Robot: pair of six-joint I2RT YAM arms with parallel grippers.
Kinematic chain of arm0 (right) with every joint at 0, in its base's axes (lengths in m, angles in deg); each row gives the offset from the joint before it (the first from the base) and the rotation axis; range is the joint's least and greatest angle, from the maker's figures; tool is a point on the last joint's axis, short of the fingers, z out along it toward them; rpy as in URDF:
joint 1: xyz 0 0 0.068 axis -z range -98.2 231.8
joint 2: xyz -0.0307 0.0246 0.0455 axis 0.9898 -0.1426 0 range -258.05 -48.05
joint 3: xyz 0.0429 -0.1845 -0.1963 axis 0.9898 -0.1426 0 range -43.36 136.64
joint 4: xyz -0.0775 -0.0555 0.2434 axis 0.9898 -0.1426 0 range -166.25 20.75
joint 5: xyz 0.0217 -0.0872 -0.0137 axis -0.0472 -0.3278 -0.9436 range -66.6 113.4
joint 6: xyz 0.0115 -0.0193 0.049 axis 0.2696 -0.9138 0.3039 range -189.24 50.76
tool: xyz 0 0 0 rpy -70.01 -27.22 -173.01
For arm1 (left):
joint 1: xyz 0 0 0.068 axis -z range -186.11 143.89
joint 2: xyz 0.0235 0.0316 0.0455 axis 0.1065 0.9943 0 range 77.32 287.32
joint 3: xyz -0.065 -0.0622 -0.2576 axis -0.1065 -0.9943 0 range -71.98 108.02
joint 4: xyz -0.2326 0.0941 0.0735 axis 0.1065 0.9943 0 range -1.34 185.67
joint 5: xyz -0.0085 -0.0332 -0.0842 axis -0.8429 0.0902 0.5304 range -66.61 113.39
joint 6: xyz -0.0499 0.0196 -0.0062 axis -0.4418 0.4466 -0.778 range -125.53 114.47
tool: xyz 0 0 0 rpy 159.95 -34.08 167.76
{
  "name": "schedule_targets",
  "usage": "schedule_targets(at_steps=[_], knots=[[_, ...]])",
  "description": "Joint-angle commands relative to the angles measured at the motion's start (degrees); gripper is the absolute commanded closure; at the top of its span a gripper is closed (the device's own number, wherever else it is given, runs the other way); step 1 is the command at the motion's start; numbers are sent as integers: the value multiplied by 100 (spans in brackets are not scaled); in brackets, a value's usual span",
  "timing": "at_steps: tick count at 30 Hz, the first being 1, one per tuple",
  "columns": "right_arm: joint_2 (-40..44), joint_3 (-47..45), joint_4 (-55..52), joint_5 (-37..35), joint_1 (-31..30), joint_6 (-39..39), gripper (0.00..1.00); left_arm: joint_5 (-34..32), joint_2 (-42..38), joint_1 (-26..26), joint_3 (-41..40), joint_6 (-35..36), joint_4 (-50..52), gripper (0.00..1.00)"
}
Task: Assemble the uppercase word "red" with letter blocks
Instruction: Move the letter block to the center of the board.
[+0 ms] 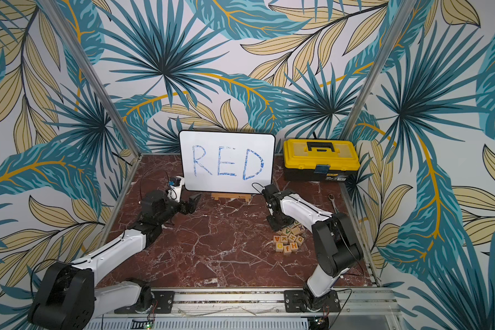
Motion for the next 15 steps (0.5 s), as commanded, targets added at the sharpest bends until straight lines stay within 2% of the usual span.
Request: schedule_targets(at_steps=[1, 8, 15], knots=[[-193, 14, -56, -29, 5, -112, 50, 32, -17, -44, -74, 35, 8, 14], [-353, 67, 34, 54, 4, -153, 51, 33, 17, -67, -65, 46, 8, 14], [-511, 109, 71, 90, 11, -173, 58, 34, 38, -77, -48, 49, 8, 14]])
